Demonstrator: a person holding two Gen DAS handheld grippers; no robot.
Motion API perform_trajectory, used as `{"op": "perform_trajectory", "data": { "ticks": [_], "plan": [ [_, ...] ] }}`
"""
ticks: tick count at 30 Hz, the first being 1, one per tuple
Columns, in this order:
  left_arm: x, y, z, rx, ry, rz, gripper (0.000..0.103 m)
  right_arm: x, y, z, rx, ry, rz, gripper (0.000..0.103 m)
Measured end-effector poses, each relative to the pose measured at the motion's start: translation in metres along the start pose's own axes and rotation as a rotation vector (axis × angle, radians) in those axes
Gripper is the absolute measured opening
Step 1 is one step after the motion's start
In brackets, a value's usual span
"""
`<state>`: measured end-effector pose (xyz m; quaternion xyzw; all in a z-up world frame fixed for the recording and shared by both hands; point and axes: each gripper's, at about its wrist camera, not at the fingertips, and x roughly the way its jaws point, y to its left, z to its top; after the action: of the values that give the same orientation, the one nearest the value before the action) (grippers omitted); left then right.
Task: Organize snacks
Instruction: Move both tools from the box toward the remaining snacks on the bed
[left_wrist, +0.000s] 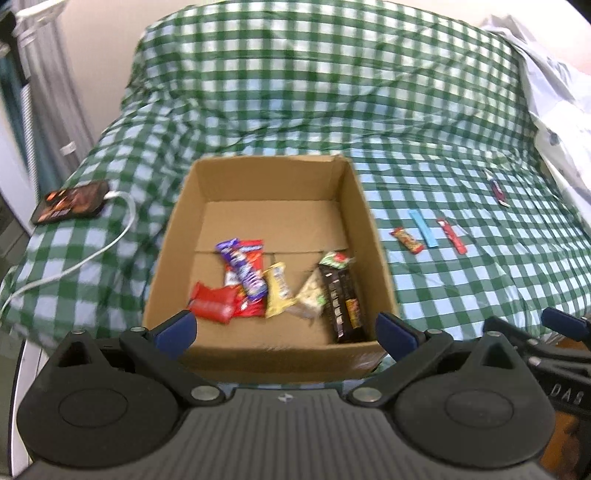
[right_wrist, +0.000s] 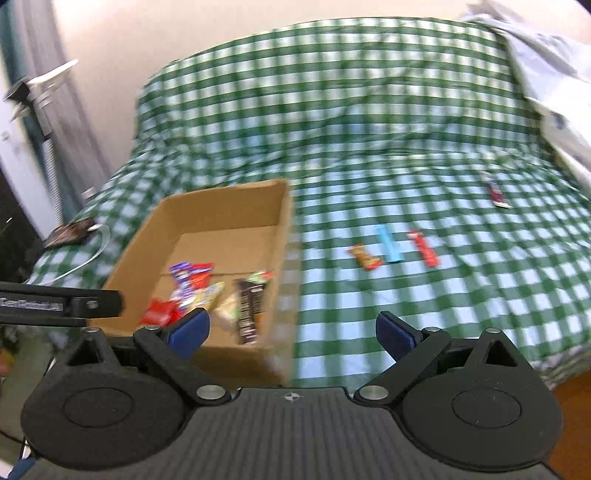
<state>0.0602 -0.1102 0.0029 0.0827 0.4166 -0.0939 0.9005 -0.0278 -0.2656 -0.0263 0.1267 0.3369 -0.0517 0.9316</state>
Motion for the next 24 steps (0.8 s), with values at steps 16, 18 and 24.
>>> {"op": "perform_trajectory", "data": {
  "ticks": [16,18,24],
  "plan": [
    [0.107,-0.127,0.095,0.125,0.081,-0.090,0.103,0.051,-0.126,0.023,0.129,-0.036,-0.218,0.097],
    [0.137,-0.144,0.110,0.125,0.120,-0.098,0.103,0.068,-0.137,0.028,0.132,-0.033,-0.230,0.097],
    [0.236,-0.189,0.145,0.097,0.237,-0.106,0.103,0.138,-0.176,0.041,0.091,-0.018,-0.250,0.097]
  ]
}}
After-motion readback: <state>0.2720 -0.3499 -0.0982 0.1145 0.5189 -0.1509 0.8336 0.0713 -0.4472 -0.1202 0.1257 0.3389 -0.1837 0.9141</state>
